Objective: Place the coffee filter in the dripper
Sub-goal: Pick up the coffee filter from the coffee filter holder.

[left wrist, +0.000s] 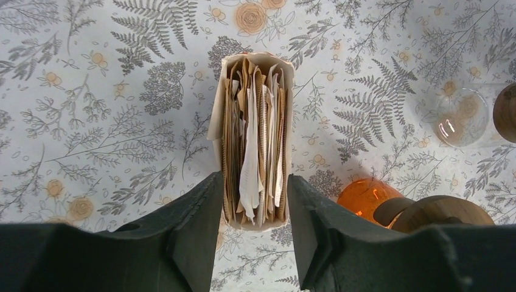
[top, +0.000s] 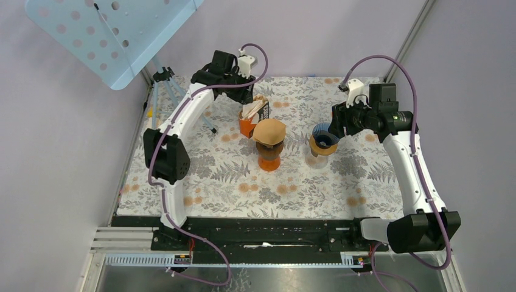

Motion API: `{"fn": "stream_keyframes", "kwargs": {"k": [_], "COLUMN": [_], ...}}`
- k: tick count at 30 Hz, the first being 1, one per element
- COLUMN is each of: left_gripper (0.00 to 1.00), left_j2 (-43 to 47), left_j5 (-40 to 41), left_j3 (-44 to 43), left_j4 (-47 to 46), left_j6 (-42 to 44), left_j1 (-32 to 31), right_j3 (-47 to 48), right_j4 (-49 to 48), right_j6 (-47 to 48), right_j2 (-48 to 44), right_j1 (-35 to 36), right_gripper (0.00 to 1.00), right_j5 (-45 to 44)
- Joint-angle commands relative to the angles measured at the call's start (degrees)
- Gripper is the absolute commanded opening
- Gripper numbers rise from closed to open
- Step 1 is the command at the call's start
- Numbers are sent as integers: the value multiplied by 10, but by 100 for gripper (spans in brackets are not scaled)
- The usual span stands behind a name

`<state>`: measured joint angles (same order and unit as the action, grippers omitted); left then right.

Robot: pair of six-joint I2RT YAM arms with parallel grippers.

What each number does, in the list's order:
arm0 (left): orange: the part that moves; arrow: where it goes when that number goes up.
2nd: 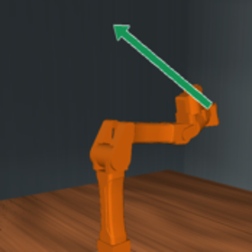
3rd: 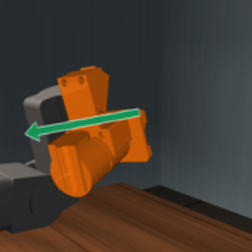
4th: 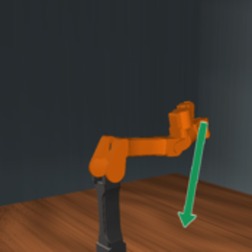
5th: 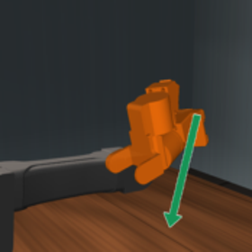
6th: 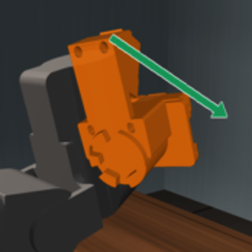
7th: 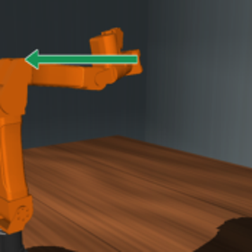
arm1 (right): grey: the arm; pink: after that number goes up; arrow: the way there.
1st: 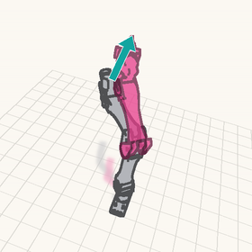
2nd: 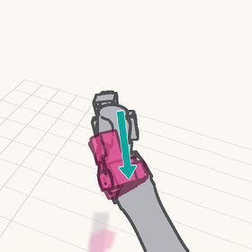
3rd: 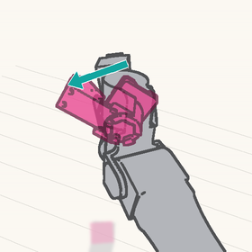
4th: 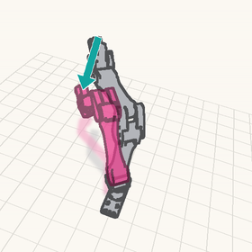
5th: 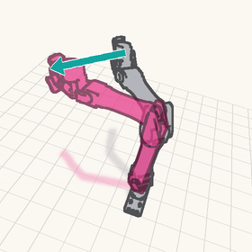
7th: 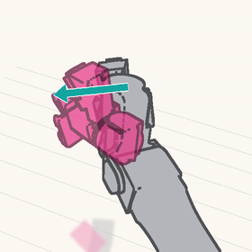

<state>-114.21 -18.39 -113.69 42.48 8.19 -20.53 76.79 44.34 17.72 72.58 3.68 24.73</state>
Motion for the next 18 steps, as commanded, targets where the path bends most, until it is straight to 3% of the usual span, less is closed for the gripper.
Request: {"fn": "stream_keyframes", "kwargs": {"k": [1,18], "left_gripper": [46,34], "left_j2": [-8,-19], "left_j5": [-25,-48], "left_j3": [-31,-20], "left_j4": [-24,-24], "left_j6": [7,-9], "left_j1": [1,-7], "right_j3": [-5,-20], "right_j4": [-7,-12], "right_j6": [0,1], "right_j2": [1,3], "right_j1": [-2,-3], "right_gripper": [64,65], "right_j5": [5,2]}}
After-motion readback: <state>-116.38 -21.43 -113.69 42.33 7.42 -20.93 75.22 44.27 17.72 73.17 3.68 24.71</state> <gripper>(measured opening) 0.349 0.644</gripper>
